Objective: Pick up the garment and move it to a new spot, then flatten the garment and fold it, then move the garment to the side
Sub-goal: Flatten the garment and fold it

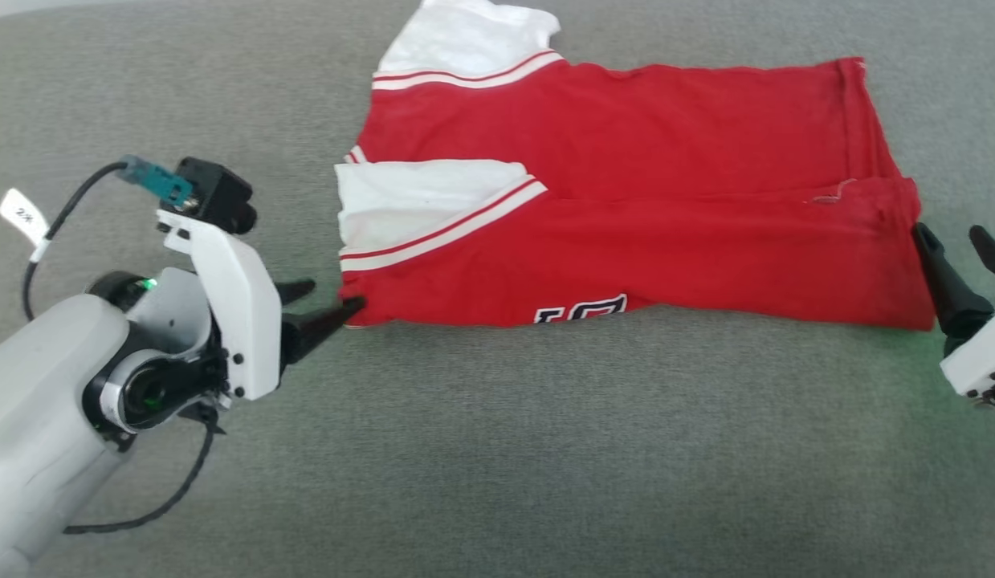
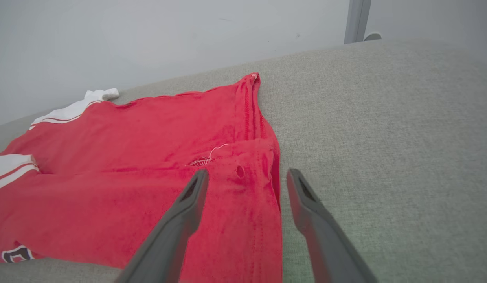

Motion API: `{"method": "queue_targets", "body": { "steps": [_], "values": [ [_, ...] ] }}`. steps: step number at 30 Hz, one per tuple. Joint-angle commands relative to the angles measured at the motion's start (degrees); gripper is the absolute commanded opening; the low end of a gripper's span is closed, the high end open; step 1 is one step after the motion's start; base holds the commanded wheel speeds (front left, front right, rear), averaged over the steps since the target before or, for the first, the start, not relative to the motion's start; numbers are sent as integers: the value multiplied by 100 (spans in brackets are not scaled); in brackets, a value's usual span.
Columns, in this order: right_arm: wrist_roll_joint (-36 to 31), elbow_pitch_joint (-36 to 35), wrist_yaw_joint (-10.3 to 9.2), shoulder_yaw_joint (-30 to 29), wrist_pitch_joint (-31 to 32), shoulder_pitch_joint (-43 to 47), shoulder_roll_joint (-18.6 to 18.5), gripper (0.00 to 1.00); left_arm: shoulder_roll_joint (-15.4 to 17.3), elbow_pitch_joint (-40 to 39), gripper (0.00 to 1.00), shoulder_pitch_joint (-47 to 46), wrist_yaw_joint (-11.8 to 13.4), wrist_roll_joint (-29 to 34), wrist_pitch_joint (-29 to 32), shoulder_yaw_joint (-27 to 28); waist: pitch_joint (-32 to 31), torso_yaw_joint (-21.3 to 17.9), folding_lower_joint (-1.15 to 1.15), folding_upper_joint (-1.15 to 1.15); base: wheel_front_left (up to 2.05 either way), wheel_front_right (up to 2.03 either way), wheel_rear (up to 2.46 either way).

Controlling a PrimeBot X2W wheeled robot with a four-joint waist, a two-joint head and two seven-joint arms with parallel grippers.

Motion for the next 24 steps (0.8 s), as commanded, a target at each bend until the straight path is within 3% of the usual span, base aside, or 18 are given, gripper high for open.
{"method": "queue_targets", "body": {
  "steps": [1,6,11,14,15,17,18,24],
  "values": [
    [-18,-28,-3,16,16,-7,33,100,-54,10,100,-14,56,-139,119,1,49,-81,0,0,0,0,0],
    [-51,-144,-3,31,57,-90,130,100,-121,356,100,-69,225,-274,657,-173,186,-325,0,0,0,0,0],
    [-75,-172,-3,38,85,-136,160,100,-377,888,100,-74,131,-413,787,-221,306,-515,0,0,0,0,0],
    [-61,-176,-3,28,78,-116,155,100,-546,1162,70,-12,50,-478,840,-245,336,-561,0,0,0,0,0],
    [-61,-182,-3,29,85,-108,154,100,-597,1244,50,2,11,-500,862,-272,344,-572,0,0,0,0,0],
    [-67,-178,-3,42,117,-98,143,100,-686,1381,22,27,-59,-534,901,-306,356,-584,0,0,0,0,0],
    [-81,-188,-3,58,147,-94,123,100,-726,1432,0,27,-104,-550,883,-305,358,-586,0,0,0,0,0],
    [-169,-357,-3,404,670,2,-241,100,-834,1532,0,-14,-362,-611,706,-188,353,-509,0,0,0,0,0]
  ]
}}
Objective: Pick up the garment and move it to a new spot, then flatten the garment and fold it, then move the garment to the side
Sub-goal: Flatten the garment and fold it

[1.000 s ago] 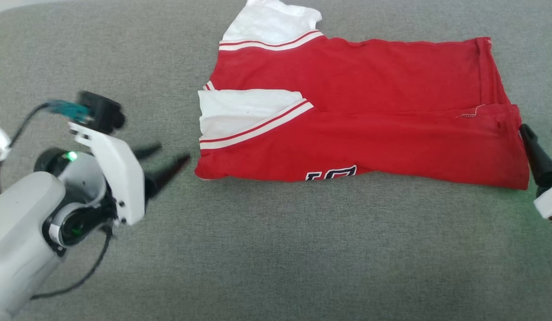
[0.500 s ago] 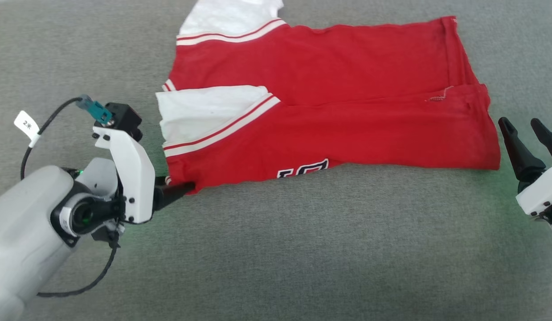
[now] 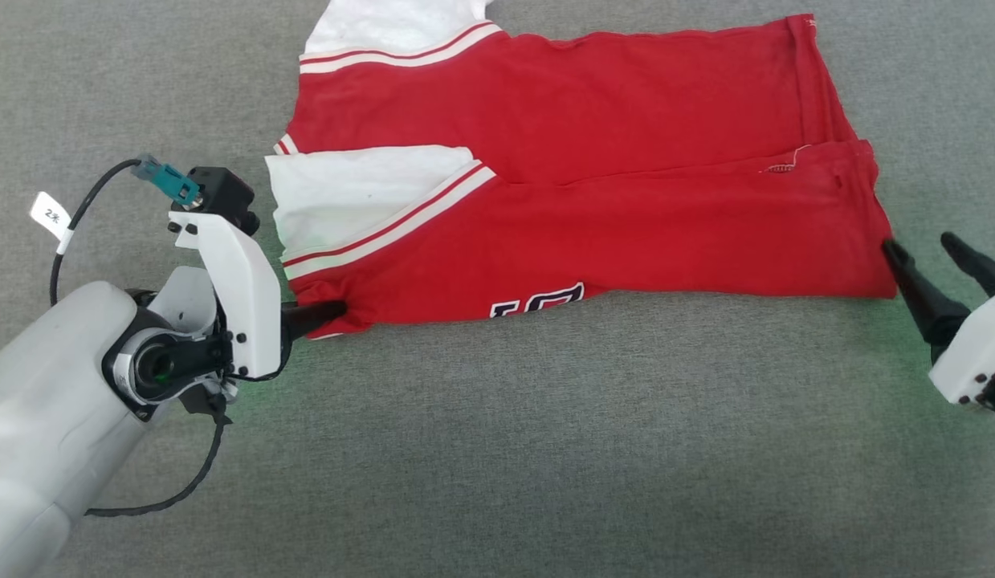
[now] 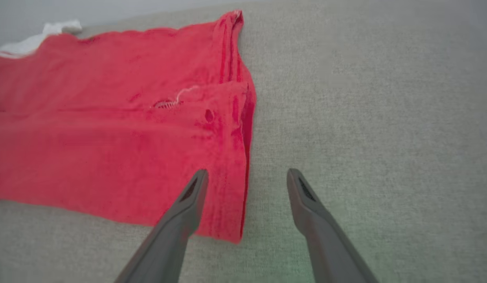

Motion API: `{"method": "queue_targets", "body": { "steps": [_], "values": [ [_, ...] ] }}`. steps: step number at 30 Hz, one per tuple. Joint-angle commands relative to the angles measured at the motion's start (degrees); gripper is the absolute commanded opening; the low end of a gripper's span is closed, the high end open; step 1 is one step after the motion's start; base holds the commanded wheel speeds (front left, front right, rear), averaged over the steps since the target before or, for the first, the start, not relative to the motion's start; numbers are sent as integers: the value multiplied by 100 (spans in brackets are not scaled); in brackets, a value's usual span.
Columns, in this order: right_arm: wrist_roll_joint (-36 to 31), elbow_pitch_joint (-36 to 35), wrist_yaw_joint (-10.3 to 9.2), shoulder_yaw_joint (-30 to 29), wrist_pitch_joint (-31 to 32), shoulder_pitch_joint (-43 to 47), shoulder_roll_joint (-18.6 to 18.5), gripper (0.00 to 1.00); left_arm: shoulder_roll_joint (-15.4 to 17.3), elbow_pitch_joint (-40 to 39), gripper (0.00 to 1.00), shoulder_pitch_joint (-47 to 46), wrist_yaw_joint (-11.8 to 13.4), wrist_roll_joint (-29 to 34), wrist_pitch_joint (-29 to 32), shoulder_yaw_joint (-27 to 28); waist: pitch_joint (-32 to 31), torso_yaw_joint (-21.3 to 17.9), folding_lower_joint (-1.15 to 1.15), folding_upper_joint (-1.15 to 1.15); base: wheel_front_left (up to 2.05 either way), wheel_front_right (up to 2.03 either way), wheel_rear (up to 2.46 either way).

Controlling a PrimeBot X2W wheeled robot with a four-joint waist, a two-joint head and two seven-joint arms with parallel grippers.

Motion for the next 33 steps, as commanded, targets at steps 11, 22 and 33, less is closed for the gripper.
{"method": "queue_targets", "body": {
  "steps": [11,22,33],
  "values": [
    [379,100,-3,995,2238,-573,-788,100,-270,62,0,-66,-248,157,-331,-6,138,251,0,-1,0,0,0],
    [606,560,-5,1282,2537,-645,-962,0,-467,234,0,8,-412,160,-616,23,42,581,0,-1,0,0,0],
    [1024,265,-5,760,2201,181,-1257,0,151,-682,0,725,-516,-276,-1004,278,-391,696,0,-1,0,0,0]
  ]
}}
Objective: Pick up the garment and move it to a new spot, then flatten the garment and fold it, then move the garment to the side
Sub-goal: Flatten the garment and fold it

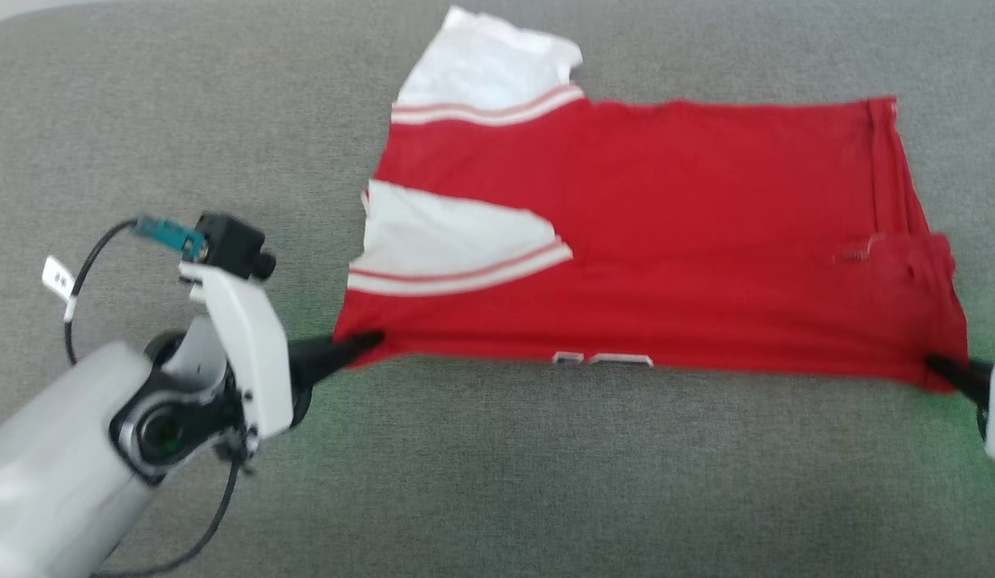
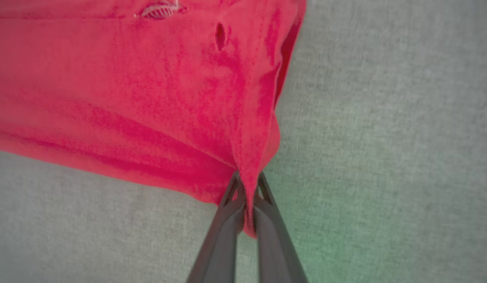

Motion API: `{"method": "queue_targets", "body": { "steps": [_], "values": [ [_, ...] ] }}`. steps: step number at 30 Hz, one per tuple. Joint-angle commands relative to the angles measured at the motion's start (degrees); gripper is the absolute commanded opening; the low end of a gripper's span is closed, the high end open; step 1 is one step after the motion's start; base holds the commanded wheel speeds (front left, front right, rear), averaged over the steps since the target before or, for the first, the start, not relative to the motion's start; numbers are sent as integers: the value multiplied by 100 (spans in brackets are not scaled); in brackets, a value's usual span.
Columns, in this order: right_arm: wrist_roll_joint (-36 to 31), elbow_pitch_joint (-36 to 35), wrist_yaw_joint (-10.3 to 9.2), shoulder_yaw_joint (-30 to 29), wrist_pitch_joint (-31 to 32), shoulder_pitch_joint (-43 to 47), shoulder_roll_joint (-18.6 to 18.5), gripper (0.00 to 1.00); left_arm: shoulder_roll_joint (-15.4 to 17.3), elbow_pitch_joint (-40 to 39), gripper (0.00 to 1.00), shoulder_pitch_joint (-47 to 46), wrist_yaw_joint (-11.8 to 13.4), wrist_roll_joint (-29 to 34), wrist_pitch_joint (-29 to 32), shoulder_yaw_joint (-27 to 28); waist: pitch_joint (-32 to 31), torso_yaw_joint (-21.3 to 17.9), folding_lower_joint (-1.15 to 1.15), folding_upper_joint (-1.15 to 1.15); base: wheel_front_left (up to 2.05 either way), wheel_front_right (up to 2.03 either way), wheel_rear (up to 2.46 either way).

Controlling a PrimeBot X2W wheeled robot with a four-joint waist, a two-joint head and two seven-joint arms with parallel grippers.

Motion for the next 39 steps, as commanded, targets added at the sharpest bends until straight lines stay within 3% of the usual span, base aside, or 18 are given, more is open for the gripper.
{"method": "queue_targets", "body": {
  "steps": [1,4,11,12,13,14,15,16,17,24,31,36,39],
  "values": [
    [38,-34,-7,-35,44,170,-79,0,120,-82,0,148,-14,-27,-39,24,-47,31,0,0,0,0,0],
    [119,-359,-7,-190,175,737,-193,0,487,-664,0,619,68,-46,-108,-69,-128,77,0,0,0,0,0],
    [-18,-886,-7,-659,202,1391,-54,0,587,-1101,0,1143,288,-16,-474,-132,-280,161,0,0,0,0,0],
    [-77,-944,-7,-727,141,1418,-29,13,577,-1121,0,1167,307,5,-521,-127,-289,165,0,0,0,0,0],
    [-166,-981,-7,-817,46,1427,4,50,561,-1126,0,1194,316,30,-583,-108,-298,169,0,0,0,0,0],
    [-282,-989,-7,-920,-49,1429,60,97,546,-1112,23,1215,331,63,-663,-84,-310,170,0,0,0,0,0],
    [-396,-978,-8,-1024,-128,1424,142,100,545,-1090,45,1228,353,109,-755,-65,-326,168,0,0,0,0,0],
    [-524,-996,-8,-1105,-220,1418,205,100,539,-1057,86,1242,390,145,-851,-36,-347,168,0,0,0,0,0],
    [-658,-1025,-5,-1166,-288,1418,267,100,535,-1024,100,1261,397,168,-940,-6,-369,163,0,0,0,0,0],
    [-1382,-1419,-5,-1421,-1052,1356,752,100,660,-791,100,1381,548,356,-1858,364,-491,10,0,0,0,0,0],
    [-2315,-1699,-5,-1423,-2574,1089,1488,100,536,-208,100,1064,743,1001,-3059,731,-551,-349,0,0,0,0,0],
    [-2712,-1602,-5,-1285,-3434,876,2030,100,334,231,100,667,760,1238,-3452,894,-480,-671,0,0,0,0,0],
    [-2823,-1536,-5,-1130,-3858,685,2329,100,250,588,100,170,773,1364,-3391,957,-303,-981,0,0,0,0,0]
  ]
}}
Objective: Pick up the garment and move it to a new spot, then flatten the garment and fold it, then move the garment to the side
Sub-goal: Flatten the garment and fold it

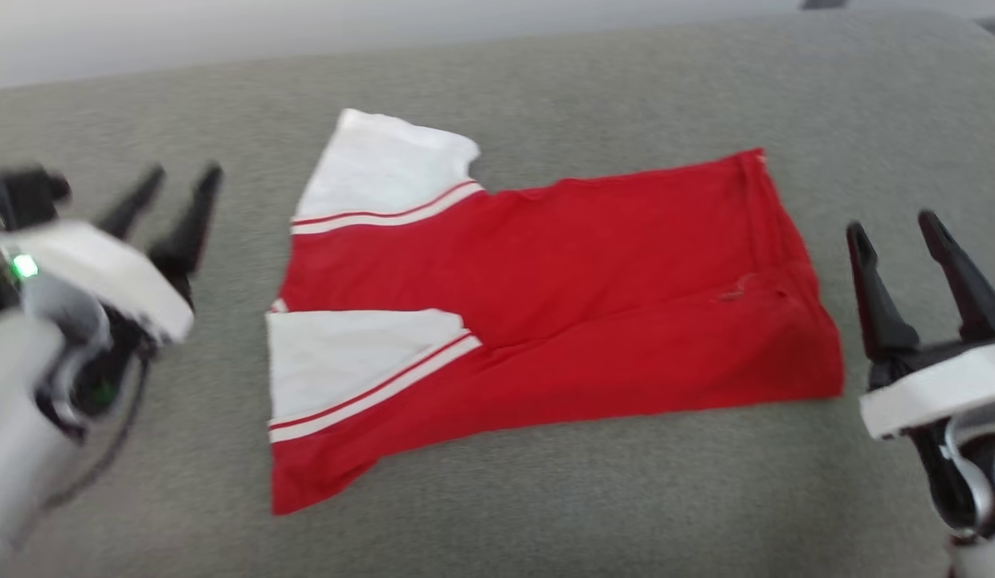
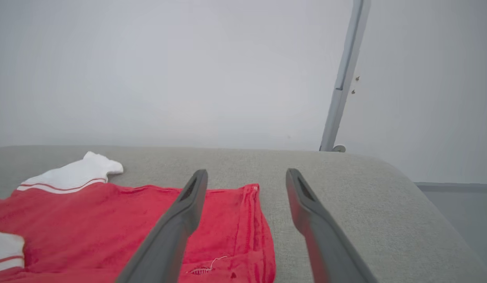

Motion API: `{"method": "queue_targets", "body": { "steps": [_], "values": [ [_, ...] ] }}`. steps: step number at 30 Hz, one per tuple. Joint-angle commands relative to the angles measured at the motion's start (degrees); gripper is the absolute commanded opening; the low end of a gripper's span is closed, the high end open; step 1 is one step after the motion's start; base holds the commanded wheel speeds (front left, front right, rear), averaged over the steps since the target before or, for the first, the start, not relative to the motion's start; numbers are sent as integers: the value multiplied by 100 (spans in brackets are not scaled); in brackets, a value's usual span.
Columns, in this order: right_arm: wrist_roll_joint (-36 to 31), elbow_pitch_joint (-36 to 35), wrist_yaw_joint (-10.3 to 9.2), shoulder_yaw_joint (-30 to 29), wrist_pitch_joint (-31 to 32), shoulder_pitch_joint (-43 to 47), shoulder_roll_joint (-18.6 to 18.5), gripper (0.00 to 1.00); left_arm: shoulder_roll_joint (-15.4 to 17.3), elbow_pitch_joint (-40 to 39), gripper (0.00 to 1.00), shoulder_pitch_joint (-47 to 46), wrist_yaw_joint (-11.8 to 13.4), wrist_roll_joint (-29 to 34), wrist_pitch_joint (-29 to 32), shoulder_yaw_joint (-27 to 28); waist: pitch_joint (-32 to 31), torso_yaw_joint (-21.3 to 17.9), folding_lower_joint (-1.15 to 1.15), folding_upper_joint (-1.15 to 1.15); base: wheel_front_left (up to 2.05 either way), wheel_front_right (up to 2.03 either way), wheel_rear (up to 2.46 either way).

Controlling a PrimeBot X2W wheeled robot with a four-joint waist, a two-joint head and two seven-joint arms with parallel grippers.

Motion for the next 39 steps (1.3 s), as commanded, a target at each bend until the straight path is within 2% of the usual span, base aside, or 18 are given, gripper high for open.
{"method": "queue_targets", "body": {
  "steps": [1,7,12,14,21,26,28,29,30,31,32,39],
  "values": [
    [-72,37,-3,42,-164,-142,85,100,-6,163,100,-312,11,105,99,15,237,-340,0,0,0,0,0],
    [-90,287,-3,341,-597,-535,438,100,-92,1186,100,-1604,-55,344,925,-58,768,-936,0,0,0,0,0],
    [32,599,-3,573,-776,-800,575,100,-289,2090,100,-2509,-237,542,2336,-494,1156,-1214,0,0,0,0,0],
    [80,680,-3,673,-825,-891,604,100,-350,2416,100,-2842,-236,487,2857,-548,1297,-1292,0,0,0,0,0],
    [205,928,-3,1029,-989,-1218,593,100,-375,3203,100,-3504,-404,483,4487,-880,1658,-1642,0,0,0,0,0],
    [281,1051,-3,1078,-1056,-1281,574,100,-751,3416,98,-3487,-587,48,5344,-845,1753,-1680,0,0,0,0,0],
    [291,1108,-3,1105,-1068,-1306,568,100,-880,3423,71,-3486,-628,-101,5576,-796,1755,-1659,0,0,0,0,0],
    [297,1124,-3,1125,-1064,-1319,564,100,-899,3392,50,-3498,-658,-101,5647,-831,1753,-1641,0,0,0,0,0],
    [308,1139,-3,1145,-1052,-1343,556,100,-893,3362,41,-3519,-678,-41,5655,-878,1751,-1624,0,0,0,0,0],
    [304,1144,-3,1179,-1035,-1392,539,100,-865,3342,5,-3547,-688,4,5616,-906,1752,-1609,0,0,0,0,0],
    [307,1149,-3,1227,-997,-1449,520,100,-858,3322,0,-3558,-706,32,5554,-923,1754,-1594,0,0,0,0,0],
    [401,1514,-3,1894,-246,-2381,218,100,-856,3267,0,-3616,-748,112,5208,-925,1769,-1447,0,0,0,0,0]
  ]
}}
